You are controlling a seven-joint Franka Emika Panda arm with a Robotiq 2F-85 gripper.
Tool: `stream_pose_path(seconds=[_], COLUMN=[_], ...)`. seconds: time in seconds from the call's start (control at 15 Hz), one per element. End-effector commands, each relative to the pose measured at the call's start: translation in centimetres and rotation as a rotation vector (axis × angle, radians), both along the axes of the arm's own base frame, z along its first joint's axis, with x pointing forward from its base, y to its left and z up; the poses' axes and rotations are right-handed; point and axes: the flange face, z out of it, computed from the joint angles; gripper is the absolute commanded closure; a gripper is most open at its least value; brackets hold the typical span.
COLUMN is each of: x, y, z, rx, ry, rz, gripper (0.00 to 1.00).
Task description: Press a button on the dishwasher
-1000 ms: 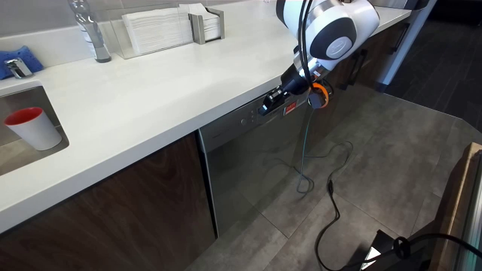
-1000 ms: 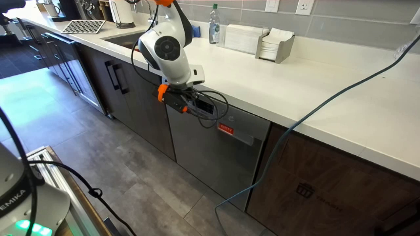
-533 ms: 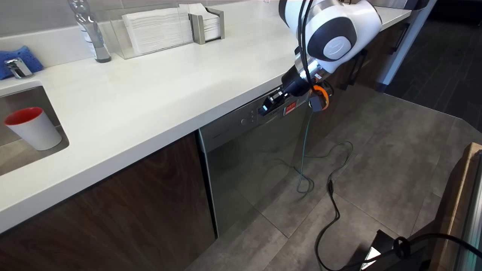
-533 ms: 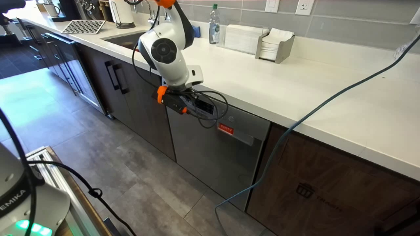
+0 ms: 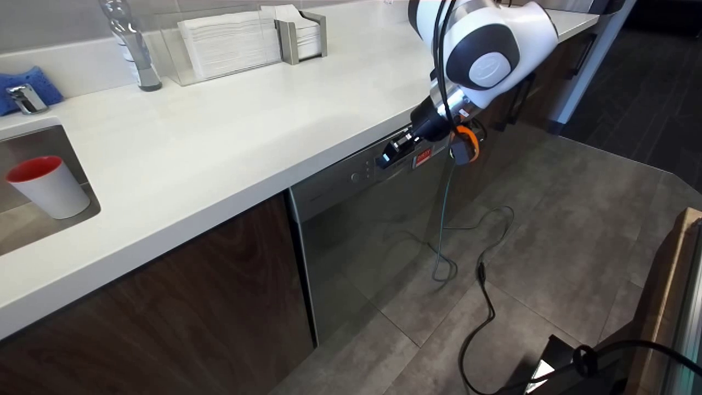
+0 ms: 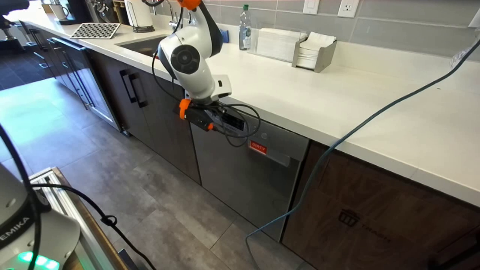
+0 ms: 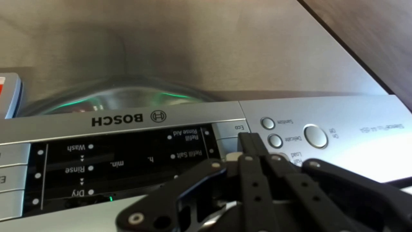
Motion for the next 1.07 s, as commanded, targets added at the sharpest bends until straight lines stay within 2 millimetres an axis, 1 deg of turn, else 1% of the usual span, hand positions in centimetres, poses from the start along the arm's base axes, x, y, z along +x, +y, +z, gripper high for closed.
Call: stream_pose_path(seconds=[0.0, 0.33, 0.73, 0.8, 0.87, 1.0], x=[1.0, 0.2, -0.9, -1.2, -1.5, -2.5], y=[0.1, -0.1, -0.4, -0.4, -0.4, -0.2], z=[0.7, 1.3, 2.4, 2.2, 2.1, 1.8], rx=[-0.008, -0.021, -0.079, -0.09, -0.099, -0.12], ry=[-0.031, -0.009, 0.038, 0.06, 0.08, 0.125], rz=[-0.009, -0.01, -0.017, -0.019, -0.02, -0.015], gripper=[1.0, 1.0, 1.0, 0.74, 0.73, 0.6])
